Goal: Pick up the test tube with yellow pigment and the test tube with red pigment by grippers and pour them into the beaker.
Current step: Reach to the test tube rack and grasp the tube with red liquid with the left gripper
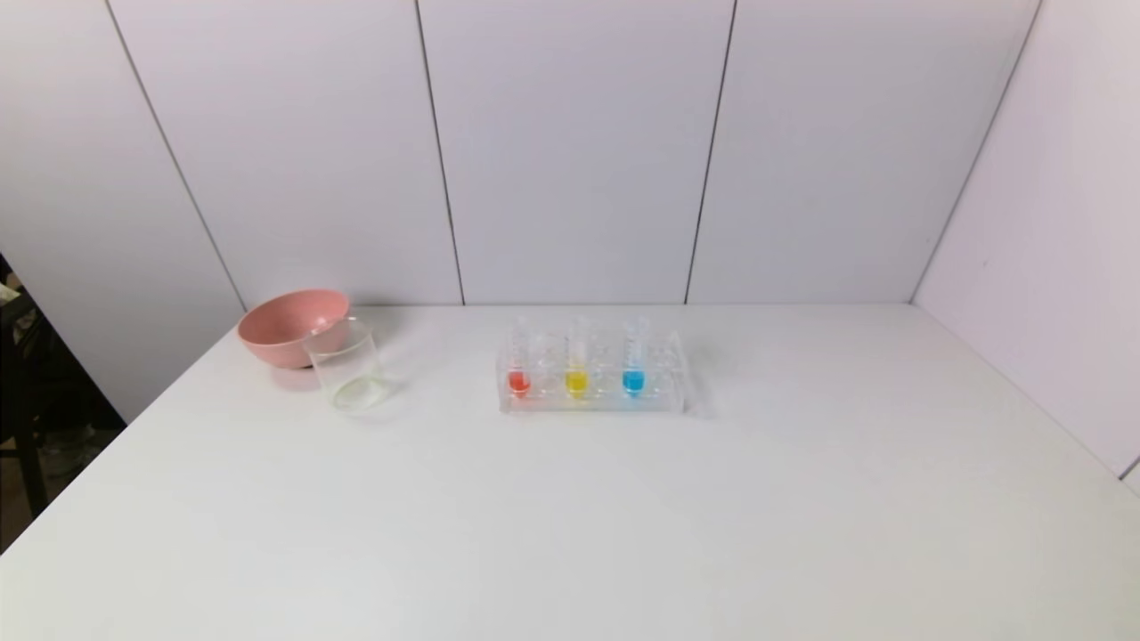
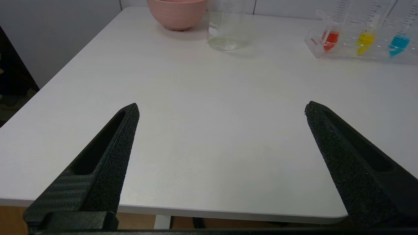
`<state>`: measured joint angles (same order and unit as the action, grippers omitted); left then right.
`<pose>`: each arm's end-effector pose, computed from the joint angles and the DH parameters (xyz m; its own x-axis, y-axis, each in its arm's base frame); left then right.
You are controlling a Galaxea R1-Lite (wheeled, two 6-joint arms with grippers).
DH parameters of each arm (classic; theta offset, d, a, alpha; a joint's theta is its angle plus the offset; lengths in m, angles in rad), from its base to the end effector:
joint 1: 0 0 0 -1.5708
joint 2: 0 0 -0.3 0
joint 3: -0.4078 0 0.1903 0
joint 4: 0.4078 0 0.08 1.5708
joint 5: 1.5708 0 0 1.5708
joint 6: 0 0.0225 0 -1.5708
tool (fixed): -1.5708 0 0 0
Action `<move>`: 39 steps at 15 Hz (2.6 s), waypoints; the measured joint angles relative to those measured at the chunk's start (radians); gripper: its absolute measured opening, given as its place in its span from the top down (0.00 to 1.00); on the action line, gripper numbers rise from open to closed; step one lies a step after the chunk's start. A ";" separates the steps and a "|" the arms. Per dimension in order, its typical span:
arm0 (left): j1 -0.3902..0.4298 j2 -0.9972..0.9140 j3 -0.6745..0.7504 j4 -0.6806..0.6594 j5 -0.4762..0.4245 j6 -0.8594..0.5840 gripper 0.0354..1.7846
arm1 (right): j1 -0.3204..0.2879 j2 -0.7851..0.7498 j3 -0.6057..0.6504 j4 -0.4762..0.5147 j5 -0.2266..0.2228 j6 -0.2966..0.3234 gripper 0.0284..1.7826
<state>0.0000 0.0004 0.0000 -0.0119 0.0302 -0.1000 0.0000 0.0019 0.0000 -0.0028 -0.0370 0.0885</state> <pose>-0.0228 0.0007 0.0767 0.9995 0.0302 0.0115 -0.0289 0.9946 -0.1002 -0.0227 -0.0008 0.0758 0.9993 -0.0370 0.0009 0.0368 0.9954 0.0884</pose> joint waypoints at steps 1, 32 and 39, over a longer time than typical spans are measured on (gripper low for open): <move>0.000 0.000 0.000 0.000 0.000 0.001 0.01 | 0.000 0.000 0.000 0.000 0.000 0.000 0.04; 0.000 0.000 0.000 0.008 0.006 0.036 0.01 | 0.000 0.000 0.000 -0.001 0.000 0.000 0.04; -0.002 0.008 -0.084 0.024 -0.005 0.047 0.01 | 0.000 0.000 0.000 -0.001 0.000 0.000 0.04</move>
<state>-0.0017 0.0081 -0.0840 0.0123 0.0253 -0.0532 0.0000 0.0019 0.0000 -0.0043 -0.0374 0.0885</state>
